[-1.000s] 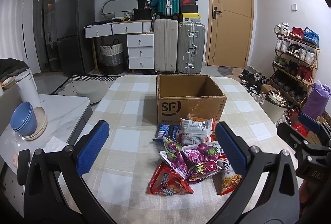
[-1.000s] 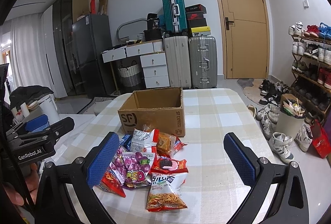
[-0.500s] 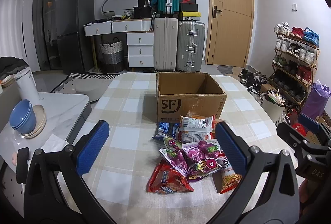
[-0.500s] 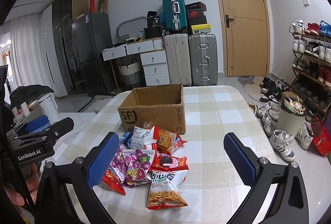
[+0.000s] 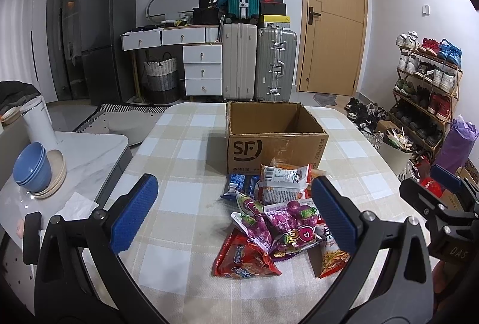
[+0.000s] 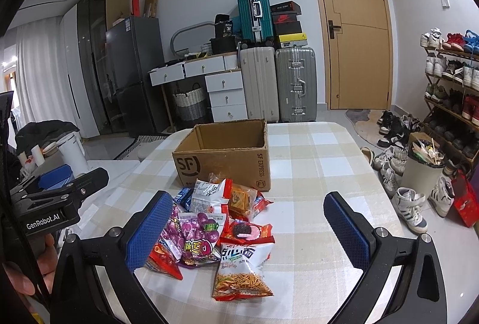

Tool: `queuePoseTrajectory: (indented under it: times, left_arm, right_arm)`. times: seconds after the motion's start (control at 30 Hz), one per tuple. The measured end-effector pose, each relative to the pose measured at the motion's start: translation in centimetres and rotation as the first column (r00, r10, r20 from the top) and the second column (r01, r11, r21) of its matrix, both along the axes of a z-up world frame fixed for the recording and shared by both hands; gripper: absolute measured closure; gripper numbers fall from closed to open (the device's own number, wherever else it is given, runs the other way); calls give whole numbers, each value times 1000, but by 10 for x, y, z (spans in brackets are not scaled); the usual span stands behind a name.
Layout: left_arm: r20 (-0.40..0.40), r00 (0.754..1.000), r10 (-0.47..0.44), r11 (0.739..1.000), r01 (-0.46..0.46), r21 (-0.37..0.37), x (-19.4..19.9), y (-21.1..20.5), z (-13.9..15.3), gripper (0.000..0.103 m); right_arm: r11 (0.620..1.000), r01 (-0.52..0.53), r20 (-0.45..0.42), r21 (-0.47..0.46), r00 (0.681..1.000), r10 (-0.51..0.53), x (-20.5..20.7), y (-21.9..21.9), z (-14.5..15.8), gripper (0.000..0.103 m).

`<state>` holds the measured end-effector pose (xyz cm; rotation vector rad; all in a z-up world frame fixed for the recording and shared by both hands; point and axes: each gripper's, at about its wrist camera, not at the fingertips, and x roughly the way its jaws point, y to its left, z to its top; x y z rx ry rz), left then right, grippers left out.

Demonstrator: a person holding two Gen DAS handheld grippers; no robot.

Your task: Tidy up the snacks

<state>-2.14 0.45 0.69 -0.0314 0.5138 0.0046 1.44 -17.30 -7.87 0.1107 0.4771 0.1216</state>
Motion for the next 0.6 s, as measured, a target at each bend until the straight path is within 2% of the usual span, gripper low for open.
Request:
queuePoseTrajectory:
  times: [0.4, 0.6]
  left_arm:
    - [-22, 1000, -3, 1000, 3, -7, 4, 4, -14, 1]
    - [-104, 994, -28, 999, 25, -29, 19, 13, -36, 1]
  right_arm:
    - [1000, 7, -6, 13, 1000, -7, 1, -2, 0, 0]
    - [1000, 7, -21, 25, 1000, -6, 4, -6, -5, 0]
